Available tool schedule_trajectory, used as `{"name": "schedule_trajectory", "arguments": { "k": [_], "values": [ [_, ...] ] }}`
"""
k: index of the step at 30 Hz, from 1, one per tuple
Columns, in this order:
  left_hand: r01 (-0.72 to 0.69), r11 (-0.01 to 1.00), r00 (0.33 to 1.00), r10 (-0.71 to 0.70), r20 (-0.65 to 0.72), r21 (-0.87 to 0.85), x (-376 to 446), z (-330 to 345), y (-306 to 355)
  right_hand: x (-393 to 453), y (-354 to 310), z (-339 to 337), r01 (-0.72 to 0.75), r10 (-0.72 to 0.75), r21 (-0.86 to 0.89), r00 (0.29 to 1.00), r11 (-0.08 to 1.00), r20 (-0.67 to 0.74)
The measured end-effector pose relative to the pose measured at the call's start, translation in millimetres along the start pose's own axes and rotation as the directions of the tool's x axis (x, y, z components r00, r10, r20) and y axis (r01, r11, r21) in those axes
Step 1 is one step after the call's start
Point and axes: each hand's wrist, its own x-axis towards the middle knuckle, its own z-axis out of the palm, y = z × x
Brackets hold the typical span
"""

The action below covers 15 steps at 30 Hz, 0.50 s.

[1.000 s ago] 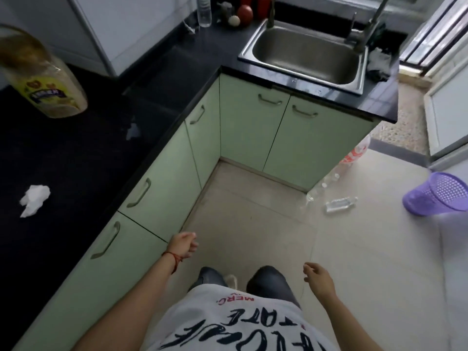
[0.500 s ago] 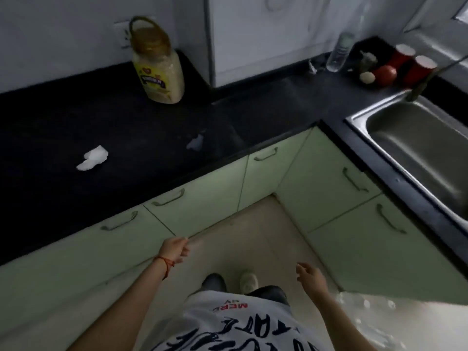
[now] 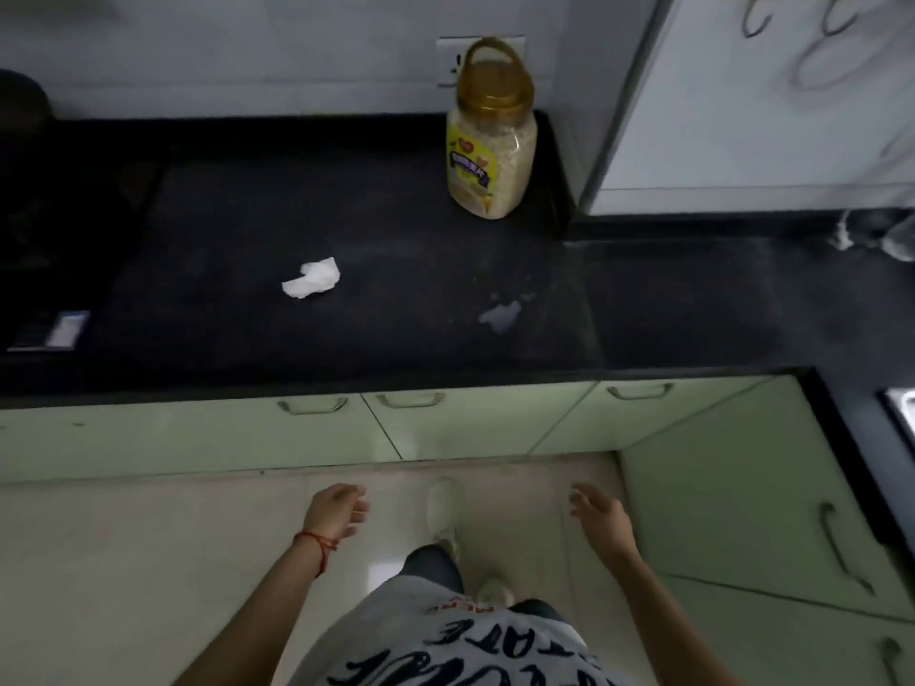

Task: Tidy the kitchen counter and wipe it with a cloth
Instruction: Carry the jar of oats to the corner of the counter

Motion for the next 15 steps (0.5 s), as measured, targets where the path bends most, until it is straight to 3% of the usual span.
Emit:
{"name": "schedule_trajectory", "arguments": {
  "k": [4, 10, 15],
  "values": [
    [-0.171, 0.985, 0.984, 0.171, 0.042, 0.014, -3.8, 12.0, 48.6, 5.7, -55.5, -10.4, 0.131, -0.128, 0.109, 0.991, 0.985, -0.038],
    [-0.451, 0.891, 0.882, 0.453, 0.127, -0.048, -10.5, 30.3, 169.9, 32.0, -167.5, -38.1, 0.345, -0.323, 0.321, 0.938, 0.882, -0.122],
    [-0.568, 0.822, 0.811, 0.569, 0.136, -0.046, 22.9, 49.9, 266.1, 71.6, -249.2, -42.0, 0.414, -0.385, 0.337, 0.910, 0.846, -0.154]
  ]
}}
